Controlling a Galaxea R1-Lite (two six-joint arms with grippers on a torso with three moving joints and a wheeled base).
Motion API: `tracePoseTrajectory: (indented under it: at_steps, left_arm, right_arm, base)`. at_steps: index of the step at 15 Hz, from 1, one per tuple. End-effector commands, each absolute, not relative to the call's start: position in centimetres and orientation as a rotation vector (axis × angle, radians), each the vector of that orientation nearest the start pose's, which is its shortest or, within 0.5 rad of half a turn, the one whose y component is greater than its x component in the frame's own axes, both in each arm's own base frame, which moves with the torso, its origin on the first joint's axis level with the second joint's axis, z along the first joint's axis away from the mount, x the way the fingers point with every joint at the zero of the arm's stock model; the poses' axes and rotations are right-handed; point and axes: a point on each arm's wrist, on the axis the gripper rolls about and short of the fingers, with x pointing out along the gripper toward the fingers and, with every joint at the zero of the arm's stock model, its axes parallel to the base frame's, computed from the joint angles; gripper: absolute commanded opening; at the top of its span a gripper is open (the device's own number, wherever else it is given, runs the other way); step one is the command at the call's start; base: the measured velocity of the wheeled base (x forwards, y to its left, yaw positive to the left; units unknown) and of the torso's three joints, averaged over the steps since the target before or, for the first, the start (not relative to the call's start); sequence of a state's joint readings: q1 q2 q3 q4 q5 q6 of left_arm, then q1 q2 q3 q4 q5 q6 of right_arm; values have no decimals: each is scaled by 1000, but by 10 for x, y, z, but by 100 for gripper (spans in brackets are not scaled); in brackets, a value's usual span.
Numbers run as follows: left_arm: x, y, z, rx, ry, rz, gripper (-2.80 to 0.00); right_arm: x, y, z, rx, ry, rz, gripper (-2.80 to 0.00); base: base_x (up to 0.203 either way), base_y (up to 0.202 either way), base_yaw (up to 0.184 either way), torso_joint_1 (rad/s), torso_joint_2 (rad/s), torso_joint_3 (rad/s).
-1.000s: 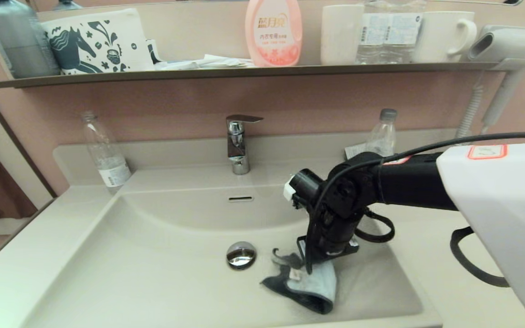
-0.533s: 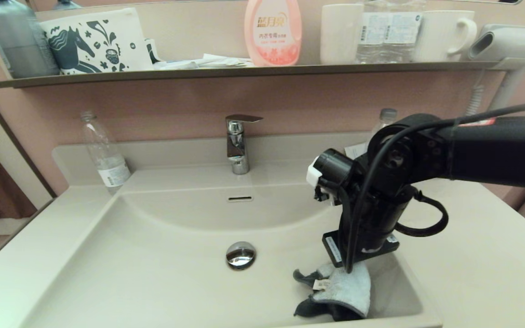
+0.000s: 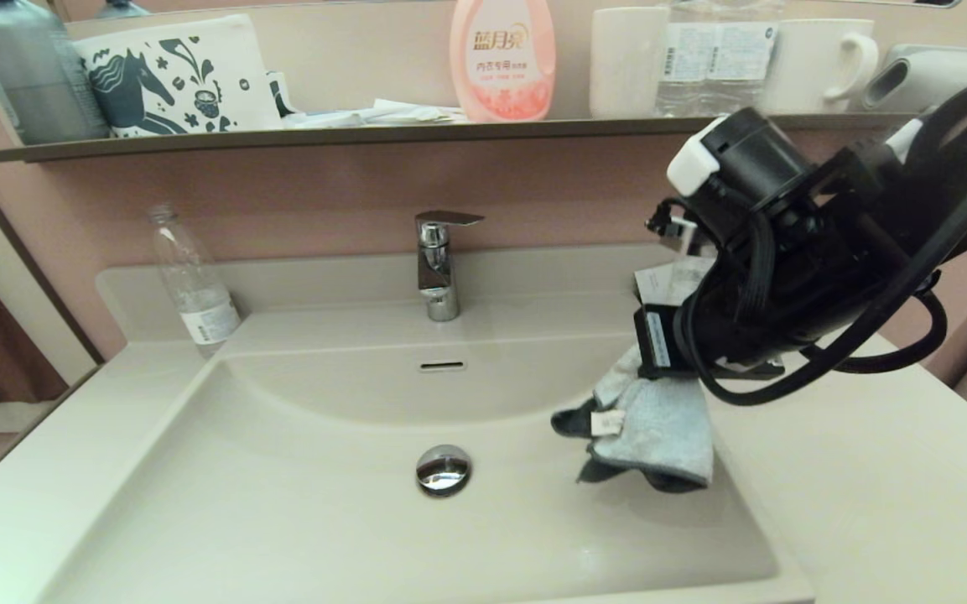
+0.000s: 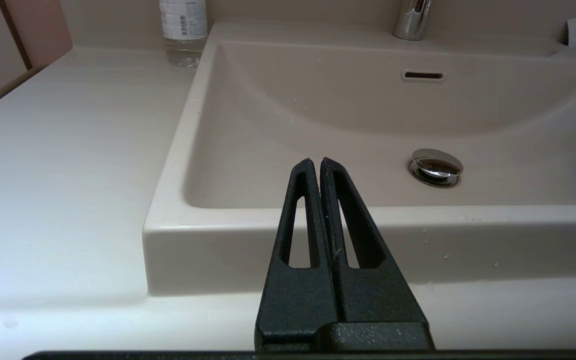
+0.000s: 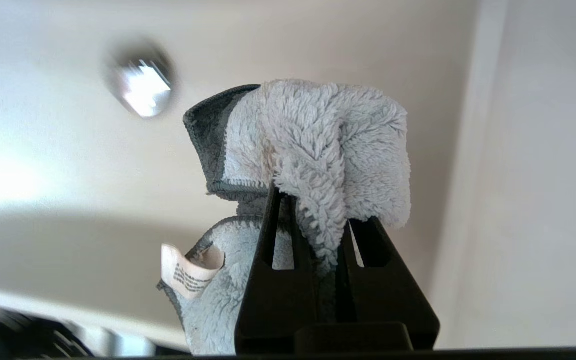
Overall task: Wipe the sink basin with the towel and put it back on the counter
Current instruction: Wipe the sink
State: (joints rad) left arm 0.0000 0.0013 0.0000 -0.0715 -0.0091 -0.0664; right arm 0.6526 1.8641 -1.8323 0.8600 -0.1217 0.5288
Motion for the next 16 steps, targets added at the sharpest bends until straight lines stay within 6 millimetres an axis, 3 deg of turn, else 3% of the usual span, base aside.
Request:
tracePoseTrajectory:
  at_steps: [1, 3, 7, 10, 13, 16]
  left_arm:
    - [-23, 0, 83, -67, -70, -12, -280]
    - [-23, 0, 83, -67, -70, -12, -280]
    - [-23, 0, 83, -67, -70, -12, -280]
    - [-23, 0, 83, -67, -70, -12, -280]
    - [-23, 0, 83, -67, -70, -12, -280]
    - [-23, 0, 83, -67, -70, -12, -280]
  right_arm:
    - [263, 193, 291, 208, 841, 274, -280]
    - [278, 202, 285, 241, 790, 262, -280]
    - [308, 234, 244, 217, 806, 255, -280]
    - [324, 266, 213, 189, 783, 302, -280]
    - [325, 314, 173, 59, 744, 432, -280]
    - [340, 344, 140, -38, 626, 498, -280]
  base:
    - [0, 0, 0, 0, 0, 0]
    - [0, 0, 0, 0, 0, 0]
    - [0, 0, 0, 0, 0, 0]
    - [0, 0, 0, 0, 0, 0]
    - [0, 0, 0, 0, 0, 0]
    - [0, 0, 0, 0, 0, 0]
